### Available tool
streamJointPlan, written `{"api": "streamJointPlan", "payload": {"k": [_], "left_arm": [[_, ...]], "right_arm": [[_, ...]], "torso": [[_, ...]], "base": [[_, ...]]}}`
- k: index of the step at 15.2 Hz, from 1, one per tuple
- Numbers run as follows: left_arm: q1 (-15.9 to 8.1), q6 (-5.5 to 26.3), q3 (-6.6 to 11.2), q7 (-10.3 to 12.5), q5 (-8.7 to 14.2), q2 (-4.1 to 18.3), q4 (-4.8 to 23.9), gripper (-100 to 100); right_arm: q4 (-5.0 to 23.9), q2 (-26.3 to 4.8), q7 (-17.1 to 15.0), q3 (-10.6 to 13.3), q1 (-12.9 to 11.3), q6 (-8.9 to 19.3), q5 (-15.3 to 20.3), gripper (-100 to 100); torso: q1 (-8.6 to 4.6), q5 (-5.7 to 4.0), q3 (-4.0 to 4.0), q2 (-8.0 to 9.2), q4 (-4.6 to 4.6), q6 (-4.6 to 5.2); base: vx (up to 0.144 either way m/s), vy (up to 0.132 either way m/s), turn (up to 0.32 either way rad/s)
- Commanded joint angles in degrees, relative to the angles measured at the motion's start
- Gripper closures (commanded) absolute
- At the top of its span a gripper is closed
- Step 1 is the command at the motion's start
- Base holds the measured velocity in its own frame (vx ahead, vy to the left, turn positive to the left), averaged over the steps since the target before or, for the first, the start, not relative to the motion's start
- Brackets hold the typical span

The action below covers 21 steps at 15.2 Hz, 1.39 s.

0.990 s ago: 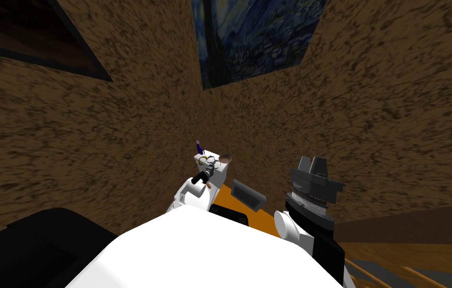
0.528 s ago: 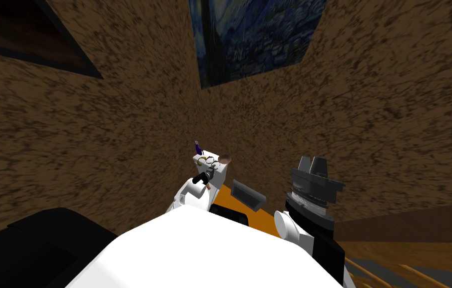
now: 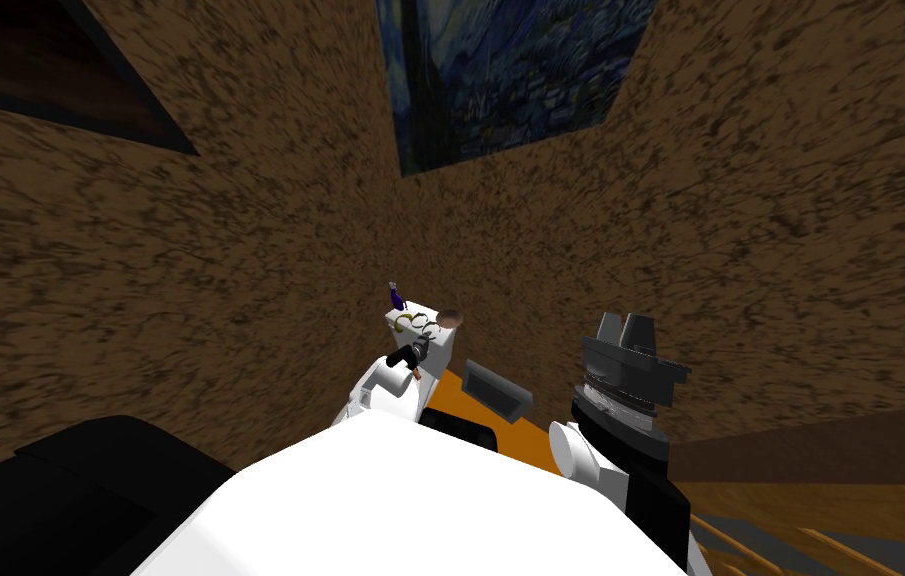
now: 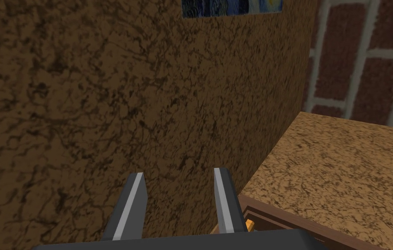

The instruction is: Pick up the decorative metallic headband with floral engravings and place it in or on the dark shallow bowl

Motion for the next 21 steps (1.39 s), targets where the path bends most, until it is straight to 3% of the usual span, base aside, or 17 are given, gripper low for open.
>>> {"api": "streamJointPlan", "payload": {"k": [1,6,7,14,21], "left_arm": [[0.0,0.0,0.0,0.0,0.0,0.0,0.0,-100],[0.0,0.0,0.0,0.0,0.0,0.0,0.0,-100],[0.0,-0.5,-0.13,-0.9,2.0,-0.1,-0.4,-100],[0.1,-1.4,-0.76,-3.4,7.4,-0.4,-2.4,-100],[0.2,-1.3,-0.92,-3.6,8.1,-0.5,-2.9,-100]], "right_arm": [[0.0,0.0,0.0,0.0,0.0,0.0,0.0,0],[0.0,0.0,0.0,0.0,0.0,0.0,0.0,0],[0.0,0.0,0.0,0.0,0.0,0.0,0.0,0],[0.0,0.0,0.0,0.0,0.0,0.0,0.0,0],[0.0,0.0,0.0,0.0,0.0,0.0,0.0,0]], "torso": [[0.0,0.0,0.0,0.0,0.0,0.0],[0.0,0.0,0.01,0.01,0.0,0.0],[-0.01,0.0,0.0,0.0,0.0,0.0],[0.12,0.02,0.06,0.1,0.03,0.03],[-0.01,0.0,0.0,0.0,0.0,-0.01]], "base": [[-0.003,0.004,-0.014],[0.0,0.0,0.0],[0.026,0.018,-0.161],[-0.009,0.036,-0.191],[-0.007,0.004,-0.023]]}}
